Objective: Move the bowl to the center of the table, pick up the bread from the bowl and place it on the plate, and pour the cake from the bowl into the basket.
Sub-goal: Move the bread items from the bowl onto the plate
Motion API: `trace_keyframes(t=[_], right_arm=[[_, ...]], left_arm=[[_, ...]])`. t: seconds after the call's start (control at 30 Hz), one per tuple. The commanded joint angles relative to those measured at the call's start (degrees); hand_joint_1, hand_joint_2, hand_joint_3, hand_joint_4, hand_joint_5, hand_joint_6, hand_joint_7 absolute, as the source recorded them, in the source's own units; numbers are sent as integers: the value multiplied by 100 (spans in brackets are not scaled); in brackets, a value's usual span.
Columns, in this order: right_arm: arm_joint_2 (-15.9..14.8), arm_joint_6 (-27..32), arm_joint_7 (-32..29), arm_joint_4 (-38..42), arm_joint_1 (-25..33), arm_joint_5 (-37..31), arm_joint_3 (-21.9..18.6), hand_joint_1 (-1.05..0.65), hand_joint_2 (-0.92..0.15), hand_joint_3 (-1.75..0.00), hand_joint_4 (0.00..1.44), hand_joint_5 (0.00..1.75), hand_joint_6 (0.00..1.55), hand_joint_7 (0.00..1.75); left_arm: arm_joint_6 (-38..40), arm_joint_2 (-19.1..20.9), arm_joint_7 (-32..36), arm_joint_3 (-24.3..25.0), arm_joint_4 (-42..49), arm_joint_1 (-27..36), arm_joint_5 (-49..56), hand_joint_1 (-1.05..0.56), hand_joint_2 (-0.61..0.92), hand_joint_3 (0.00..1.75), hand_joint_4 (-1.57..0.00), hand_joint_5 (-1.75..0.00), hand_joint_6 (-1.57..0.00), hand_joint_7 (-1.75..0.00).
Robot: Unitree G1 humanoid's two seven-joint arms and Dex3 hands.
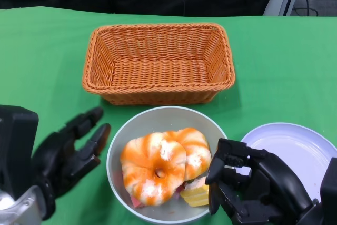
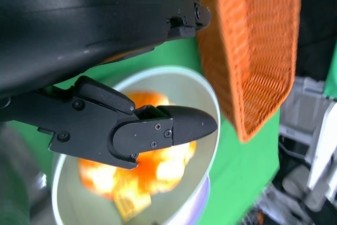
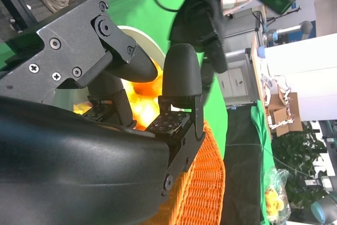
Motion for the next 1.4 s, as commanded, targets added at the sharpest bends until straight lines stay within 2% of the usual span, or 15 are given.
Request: trace_keyframes(t=[0.03,0.23,0.37,0.47,0.53,0.6,0.63,0.7,0.73,0.8,0.83,0.93,1.13,1.23,1.4], right_arm=[[-66,-145,-11,-48,44,-15,-91,-8,-51,-128,71,172,68,144],[-79,-219,-32,-11,75,-64,-98,-10,-49,-128,69,170,68,144],[-82,-361,-17,36,113,-64,-126,-11,-49,-127,69,170,68,145],[-115,-519,-26,45,152,-100,-176,-11,-49,-127,71,169,68,144],[-142,-568,-46,22,171,-134,-212,-12,-52,-121,72,163,69,139],[-170,-628,-125,-73,204,-239,-258,-12,-53,-118,72,162,70,137],[-194,-694,-195,-173,242,-336,-307,-14,-56,-106,69,155,69,126],[-236,-827,-338,-400,307,-538,-396,-14,-58,-94,66,146,67,113],[-253,-892,-367,-472,326,-586,-424,-13,-58,-89,65,139,65,104],[-305,-1092,-396,-611,344,-698,-469,-15,-63,-77,63,131,65,90],[-342,-1209,-395,-658,347,-759,-487,-21,-75,-50,62,122,66,76],[-495,-1690,-499,-751,328,-1283,-483,-31,-90,-14,62,110,68,60],[-652,-2180,-910,-1246,208,-2918,-210,-50,-92,-2,70,88,78,28],[-674,-1929,-926,-1670,-12,-3833,2,-59,-92,-1,69,65,80,7],[-556,-1044,-601,-2173,-447,-5216,448,-73,-92,-4,68,52,71,1]], left_arm=[[-328,130,45,93,61,-19,215,-67,92,47,-11,-5,-11,-4],[-481,158,-55,417,98,-92,77,-66,92,42,-12,-4,-14,-3],[-1313,92,8,450,291,-32,392,-62,92,33,-19,-7,-21,-4],[-2692,-84,94,413,771,23,820,-40,92,19,-46,-16,-45,-9],[-3666,-140,160,363,1200,24,1171,-25,92,15,-78,-19,-77,-10],[-4456,-152,217,351,1694,-55,1435,-22,92,14,-85,-18,-85,-8],[-4927,-141,283,339,2021,-124,1612,-16,92,19,-100,-25,-98,-14],[-5798,-33,425,297,2625,-284,2003,-13,92,24,-103,-45,-108,-21],[-6111,11,435,293,2856,-358,2090,-14,92,27,-93,-76,-106,-36],[-6692,80,413,310,3317,-531,2163,-14,92,30,-85,-102,-97,-62],[-6914,101,412,315,3508,-603,2184,-14,92,31,-85,-112,-91,-77],[-7254,144,403,300,3852,-732,2192,-14,92,30,-86,-120,-87,-90],[-7555,99,443,237,4183,-831,2225,-15,92,30,-84,-122,-84,-95],[-7584,44,509,244,4298,-878,2219,-14,92,31,-83,-124,-83,-96],[-7595,-9,651,253,4449,-939,2239,-14,92,32,-80,-128,-82,-99]])
